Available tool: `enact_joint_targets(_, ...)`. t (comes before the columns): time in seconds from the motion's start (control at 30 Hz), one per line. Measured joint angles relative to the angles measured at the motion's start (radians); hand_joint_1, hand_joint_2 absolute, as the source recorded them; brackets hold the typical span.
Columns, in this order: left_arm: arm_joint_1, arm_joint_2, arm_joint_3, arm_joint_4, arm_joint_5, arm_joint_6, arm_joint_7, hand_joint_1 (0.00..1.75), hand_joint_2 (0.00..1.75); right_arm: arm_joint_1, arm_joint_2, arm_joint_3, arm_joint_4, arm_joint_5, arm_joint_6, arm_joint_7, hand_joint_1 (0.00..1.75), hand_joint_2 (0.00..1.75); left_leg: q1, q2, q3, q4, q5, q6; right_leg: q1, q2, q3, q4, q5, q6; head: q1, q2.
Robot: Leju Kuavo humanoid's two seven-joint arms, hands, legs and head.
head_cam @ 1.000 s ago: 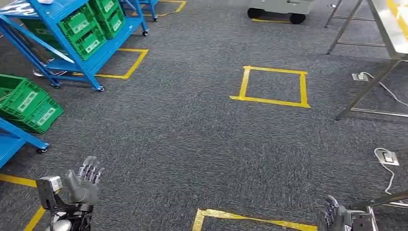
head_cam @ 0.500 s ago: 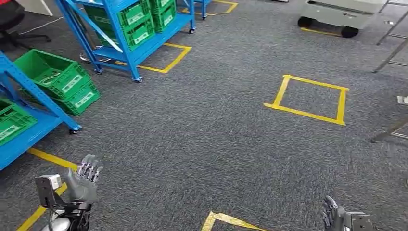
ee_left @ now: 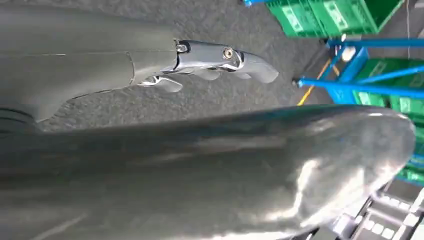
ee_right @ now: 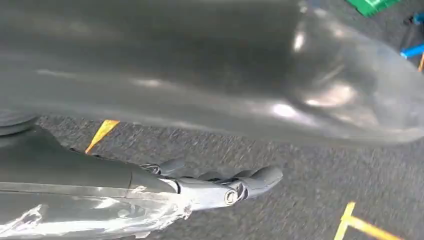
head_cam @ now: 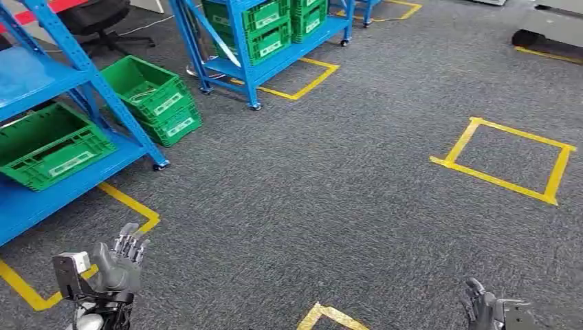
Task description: Take the parts from the cabinet and place them on the table.
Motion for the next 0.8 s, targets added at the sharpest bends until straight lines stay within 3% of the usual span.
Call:
enact_joint_targets(0.03, 0.0, 0.0, 0.0, 0.0, 0.0, 0.0, 0.0, 0.0, 0.0, -0.001, 0.0, 0.001, 0.0, 0.0, 0.0, 0.0, 0.0, 0.0, -0.001, 0.02, 0.056, -0.097, 0.041, 0.003, 0.0, -0.012, 0.004, 0.0, -0.002, 0.003, 0.0, 0.0)
enact_joint_targets(0.07, -0.001, 0.0, 0.0, 0.0, 0.0, 0.001, 0.0, 0.0, 0.0, -0.001, 0.0, 0.002, 0.0, 0.0, -0.001, 0.0, 0.0, 0.0, -0.004, 0.066, 0.103, -0.172, 0.061, 0.007, 0.002, -0.022, 0.008, 0.0, -0.005, 0.007, -0.001, 0.0)
enact_joint_targets(0.1, -0.006, 0.0, -0.001, 0.0, 0.0, 0.002, 0.0, 0.0, 0.0, 0.001, -0.001, 0.003, 0.0, 0.0, -0.002, 0.0, 0.0, 0.0, -0.011, 0.097, 0.118, -0.213, 0.052, 0.009, 0.012, -0.032, 0.006, 0.009, -0.012, 0.015, -0.004, 0.0)
enact_joint_targets(0.13, -0.007, 0.0, -0.001, 0.0, 0.0, 0.002, 0.0, 0.0, 0.0, 0.001, -0.003, 0.003, 0.0, -0.001, -0.003, 0.0, 0.0, 0.0, -0.008, 0.078, 0.113, -0.203, 0.054, 0.021, 0.014, -0.039, 0.0, 0.006, -0.012, 0.019, 0.001, 0.0)
enact_joint_targets(0.23, -0.001, 0.001, -0.002, 0.0, -0.003, 0.005, -0.001, 0.0, 0.0, -0.003, -0.006, 0.008, -0.005, -0.003, -0.008, 0.001, 0.0, 0.0, -0.007, 0.045, 0.111, -0.21, 0.058, 0.038, 0.012, -0.068, 0.02, 0.001, -0.016, 0.034, 0.001, 0.0)
enact_joint_targets(0.27, 0.0, 0.0, -0.002, 0.0, -0.003, 0.006, -0.002, 0.0, 0.0, -0.005, -0.008, 0.01, -0.006, -0.003, -0.01, 0.001, 0.0, 0.0, -0.001, 0.035, 0.112, -0.211, 0.06, 0.043, 0.008, -0.012, 0.01, 0.017, -0.032, 0.043, 0.007, 0.0)
enact_joint_targets(0.3, -0.004, 0.001, 0.0, 0.0, -0.003, 0.008, -0.002, 0.0, 0.0, -0.004, -0.009, 0.012, -0.008, -0.004, -0.011, 0.0, 0.0, 0.0, 0.001, 0.025, 0.112, -0.211, 0.061, 0.049, 0.005, 0.034, -0.013, 0.073, -0.068, 0.045, 0.01, 0.0)
enact_joint_targets(0.37, -0.006, 0.0, -0.001, 0.0, -0.003, 0.008, -0.002, 0.0, 0.0, 0.003, -0.011, 0.013, -0.007, -0.006, -0.012, 0.001, 0.0, 0.0, 0.001, -0.001, 0.109, -0.211, 0.061, 0.053, 0.004, 0.06, -0.094, 0.246, -0.146, 0.048, 0.011, 0.0)
enact_joint_targets(0.4, -0.003, 0.0, -0.001, 0.0, -0.003, 0.008, -0.002, 0.0, 0.0, 0.004, -0.011, 0.014, -0.007, -0.006, -0.012, 0.002, 0.0, 0.0, 0.001, -0.015, 0.11, -0.21, 0.062, 0.053, 0.004, 0.061, -0.128, 0.311, -0.166, 0.049, 0.012, 0.0)
enact_joint_targets(0.43, -0.002, 0.0, -0.001, 0.0, -0.003, 0.008, -0.002, 0.0, 0.0, 0.003, -0.012, 0.015, -0.007, -0.006, -0.013, 0.002, 0.0, 0.0, 0.001, -0.028, 0.11, -0.21, 0.062, 0.053, 0.004, 0.062, -0.144, 0.331, -0.158, 0.048, 0.011, 0.0)
enact_joint_targets(0.47, -0.001, 0.0, -0.001, 0.0, -0.003, 0.008, -0.002, 0.0, 0.0, 0.003, -0.012, 0.016, -0.007, -0.006, -0.012, 0.002, 0.0, 0.0, 0.001, -0.044, 0.112, -0.209, 0.062, 0.052, 0.004, 0.062, -0.132, 0.296, -0.125, 0.047, 0.012, 0.0)
enact_joint_targets(0.53, -0.002, 0.0, -0.001, 0.0, -0.003, 0.008, -0.002, 0.0, 0.0, 0.003, -0.013, 0.018, -0.007, -0.006, -0.012, 0.002, 0.0, 0.0, 0.004, -0.074, 0.117, -0.208, 0.061, 0.05, -0.001, 0.081, -0.055, 0.126, -0.026, 0.044, 0.012, 0.0)
enact_joint_targets(0.57, -0.002, -0.001, -0.001, 0.0, -0.003, 0.008, -0.002, 0.0, 0.0, 0.003, -0.014, 0.02, -0.007, -0.006, -0.013, 0.002, 0.0, 0.0, 0.004, -0.086, 0.117, -0.207, 0.06, 0.046, -0.007, 0.119, -0.017, 0.043, 0.008, 0.045, 0.012, 0.0)
enact_joint_targets(0.6, -0.003, 0.0, -0.001, 0.0, -0.003, 0.009, -0.002, 0.0, 0.0, 0.002, -0.014, 0.022, -0.007, -0.008, -0.013, 0.002, 0.0, 0.0, -0.001, -0.097, 0.112, -0.202, 0.06, 0.038, -0.015, 0.179, -0.009, 0.019, -0.01, 0.048, 0.012, 0.0)
enact_joint_targets(0.67, -0.005, 0.0, -0.001, 0.0, -0.006, 0.012, -0.002, 0.0, 0.0, 0.005, -0.015, 0.023, -0.008, -0.01, -0.016, 0.003, 0.0, 0.0, 0.007, -0.123, 0.095, -0.2, 0.069, 0.023, -0.011, 0.157, -0.005, 0.02, -0.008, 0.041, 0.012, 0.0)
enact_joint_targets(0.73, 0.0, 0.001, -0.001, 0.0, -0.006, 0.016, -0.002, 0.0, 0.0, 0.001, -0.016, 0.024, -0.008, -0.014, -0.02, 0.003, 0.0, 0.0, 0.011, -0.149, 0.088, -0.204, 0.076, 0.009, -0.009, 0.134, -0.006, 0.017, -0.004, 0.026, 0.01, 0.0)
enact_joint_targets(0.77, 0.002, 0.0, -0.003, 0.0, -0.006, 0.016, -0.002, 0.0, 0.0, -0.002, -0.016, 0.025, -0.008, -0.016, -0.022, 0.003, 0.0, 0.0, 0.008, -0.097, 0.084, -0.193, 0.064, 0.006, -0.011, 0.118, -0.003, 0.011, 0.0, 0.019, 0.01, 0.0)
enact_joint_targets(0.8, -0.001, 0.0, -0.004, 0.0, -0.006, 0.017, -0.002, 0.0, 0.0, -0.001, -0.017, 0.025, -0.009, -0.016, -0.023, 0.003, 0.0, 0.0, 0.003, -0.042, 0.066, -0.157, 0.036, 0.003, -0.009, 0.105, -0.002, 0.009, 0.001, 0.012, -0.001, 0.0)
